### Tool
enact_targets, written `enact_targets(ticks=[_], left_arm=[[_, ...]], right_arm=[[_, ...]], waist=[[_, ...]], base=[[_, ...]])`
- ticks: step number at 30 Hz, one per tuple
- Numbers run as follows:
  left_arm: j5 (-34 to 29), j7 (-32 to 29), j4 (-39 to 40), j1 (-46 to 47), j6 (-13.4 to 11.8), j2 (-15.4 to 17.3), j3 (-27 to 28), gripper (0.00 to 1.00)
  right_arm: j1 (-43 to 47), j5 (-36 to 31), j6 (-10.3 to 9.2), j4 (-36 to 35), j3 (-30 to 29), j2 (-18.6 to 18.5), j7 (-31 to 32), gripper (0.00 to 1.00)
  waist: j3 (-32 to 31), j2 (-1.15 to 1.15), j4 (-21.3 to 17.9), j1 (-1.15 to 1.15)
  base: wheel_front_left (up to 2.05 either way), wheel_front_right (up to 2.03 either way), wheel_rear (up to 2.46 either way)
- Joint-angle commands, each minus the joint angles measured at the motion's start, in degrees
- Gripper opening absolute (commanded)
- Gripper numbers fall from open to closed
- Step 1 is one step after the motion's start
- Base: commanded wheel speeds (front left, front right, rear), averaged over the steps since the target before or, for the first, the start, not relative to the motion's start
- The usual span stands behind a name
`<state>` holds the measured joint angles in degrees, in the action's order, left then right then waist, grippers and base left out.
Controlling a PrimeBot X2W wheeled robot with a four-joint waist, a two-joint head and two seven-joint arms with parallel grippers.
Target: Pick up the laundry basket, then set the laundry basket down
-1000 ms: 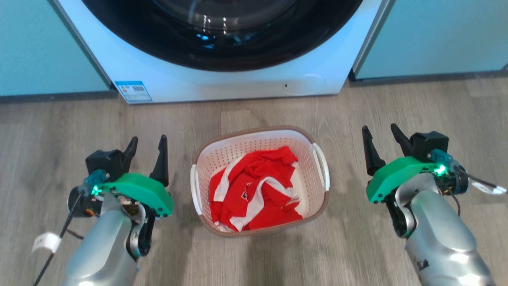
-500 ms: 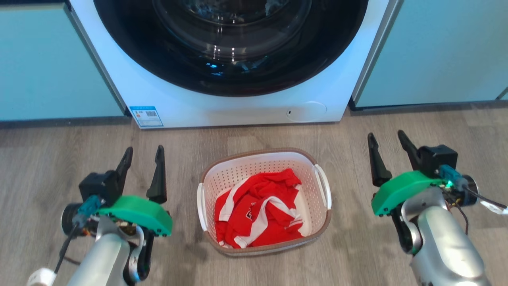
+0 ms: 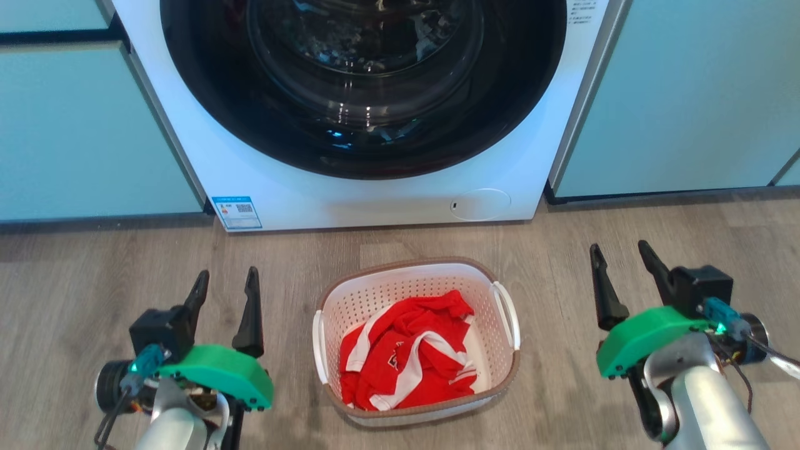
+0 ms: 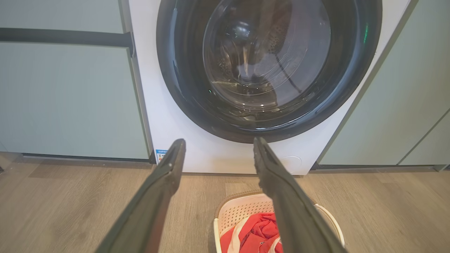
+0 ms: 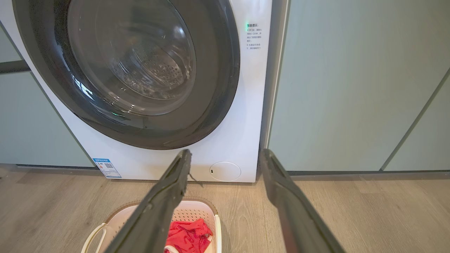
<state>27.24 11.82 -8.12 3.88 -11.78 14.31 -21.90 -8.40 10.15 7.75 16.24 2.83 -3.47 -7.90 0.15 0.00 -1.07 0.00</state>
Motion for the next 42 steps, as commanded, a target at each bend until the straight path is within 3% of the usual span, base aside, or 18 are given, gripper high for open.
enact_targets(ticks=[1, 35, 36, 42], left_arm=[[-0.22, -0.06, 2.28, 1.62, -0.55, 1.49, 1.85, 1.00], [-0.36, -0.65, 2.81, 0.59, -2.45, 2.50, 0.68, 1.00], [0.01, -1.00, 1.42, -1.66, -1.93, 1.11, -1.47, 0.00], [1.53, -1.38, -0.07, -2.00, -1.44, 0.44, -1.21, 0.00]], right_arm=[[-0.62, -0.09, -0.26, -2.60, 0.87, 0.35, 0.32, 1.00], [2.33, 0.59, -0.26, -7.22, 0.70, 0.58, 3.13, 1.00], [3.18, 0.44, -0.01, -5.00, -0.54, 0.65, 2.87, 0.00], [3.39, 2.28, -0.02, -3.28, -0.63, 0.82, 3.05, 0.00]], waist=[[-0.38, 0.00, -0.15, 0.00], [-0.94, 0.00, -0.23, 0.00], [-0.94, 0.00, -0.24, 0.00], [-0.91, 0.00, -0.20, 0.00]], base=[[0.00, 0.00, 0.00], [0.00, 0.00, 0.00], [0.00, 0.00, 0.00], [0.00, 0.00, 0.00]])
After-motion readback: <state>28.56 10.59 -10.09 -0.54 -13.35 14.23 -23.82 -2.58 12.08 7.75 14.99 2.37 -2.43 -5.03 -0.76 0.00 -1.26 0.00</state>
